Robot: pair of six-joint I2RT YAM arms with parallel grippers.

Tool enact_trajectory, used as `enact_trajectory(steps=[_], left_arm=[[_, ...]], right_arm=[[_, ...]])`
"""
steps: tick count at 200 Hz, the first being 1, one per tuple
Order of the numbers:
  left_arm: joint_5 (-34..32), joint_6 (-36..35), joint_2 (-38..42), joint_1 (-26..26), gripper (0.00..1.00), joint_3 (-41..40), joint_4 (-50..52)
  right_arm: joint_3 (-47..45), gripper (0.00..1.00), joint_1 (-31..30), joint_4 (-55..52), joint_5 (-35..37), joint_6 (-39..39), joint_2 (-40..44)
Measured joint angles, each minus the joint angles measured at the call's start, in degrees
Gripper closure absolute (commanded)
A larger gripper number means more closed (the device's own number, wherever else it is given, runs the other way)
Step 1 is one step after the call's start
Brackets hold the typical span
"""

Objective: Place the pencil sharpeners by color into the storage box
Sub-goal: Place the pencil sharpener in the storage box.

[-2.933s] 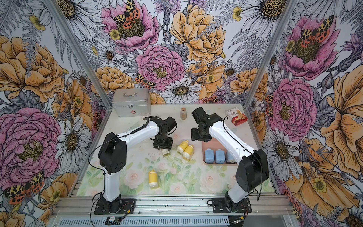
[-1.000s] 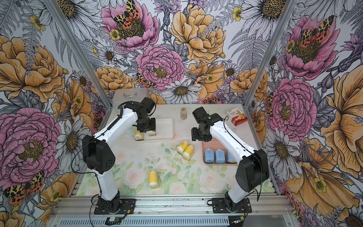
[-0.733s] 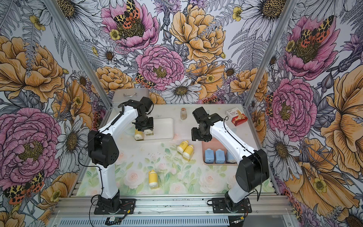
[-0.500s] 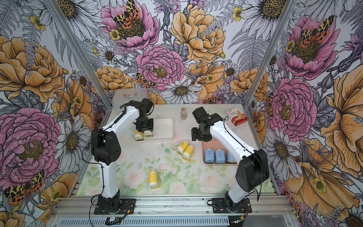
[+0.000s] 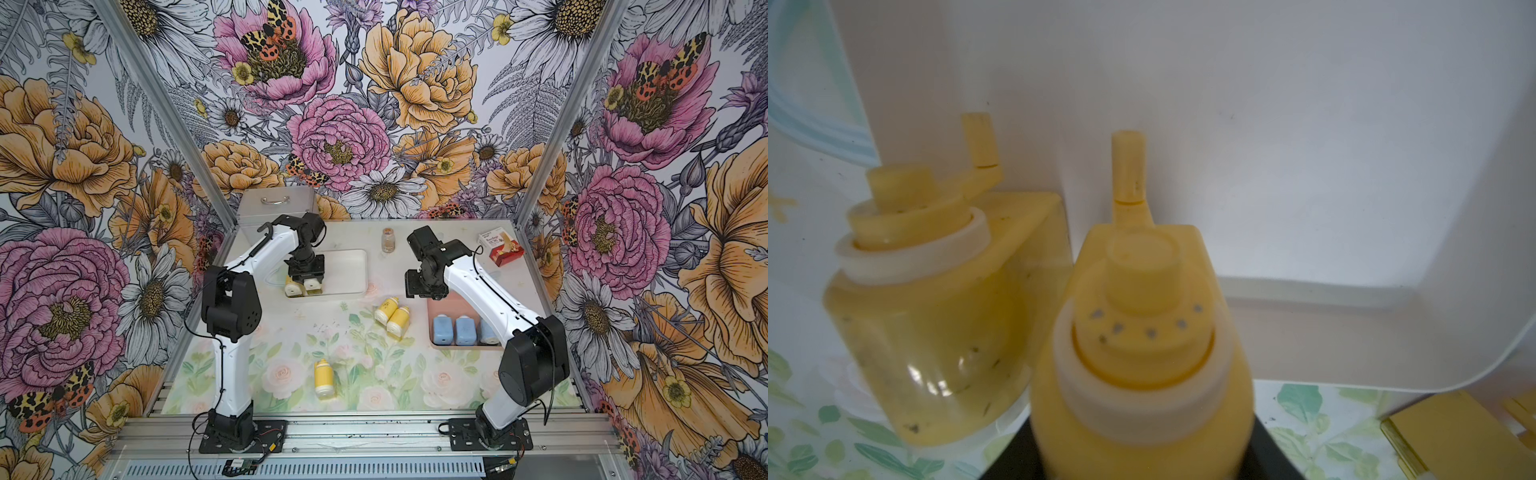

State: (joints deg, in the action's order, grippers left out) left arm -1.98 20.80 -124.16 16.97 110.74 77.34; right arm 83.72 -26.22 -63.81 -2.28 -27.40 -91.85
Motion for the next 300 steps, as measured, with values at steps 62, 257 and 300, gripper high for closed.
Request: enact_trajectory(steps=[62,257,300], left_arm=[[0.0,-1.05,-1.05,-0.9,0.51,0.0,0.0],[-0.02,-3.06,-3.02,-1.42,0.51,0.0,0.0],[-0.02,-3.1,-3.02,-1.46,0.47,0.02,0.0]], right_arm=[[-0.02,0.37,0.0,0.11,0.0,0.0,-0.02],[-0.22,0.37,-0.07,0.52,-0.42,-0.02,-0.9],[-0.22,0.37,-0.11,0.52,-0.44,-0.02,-1.07]])
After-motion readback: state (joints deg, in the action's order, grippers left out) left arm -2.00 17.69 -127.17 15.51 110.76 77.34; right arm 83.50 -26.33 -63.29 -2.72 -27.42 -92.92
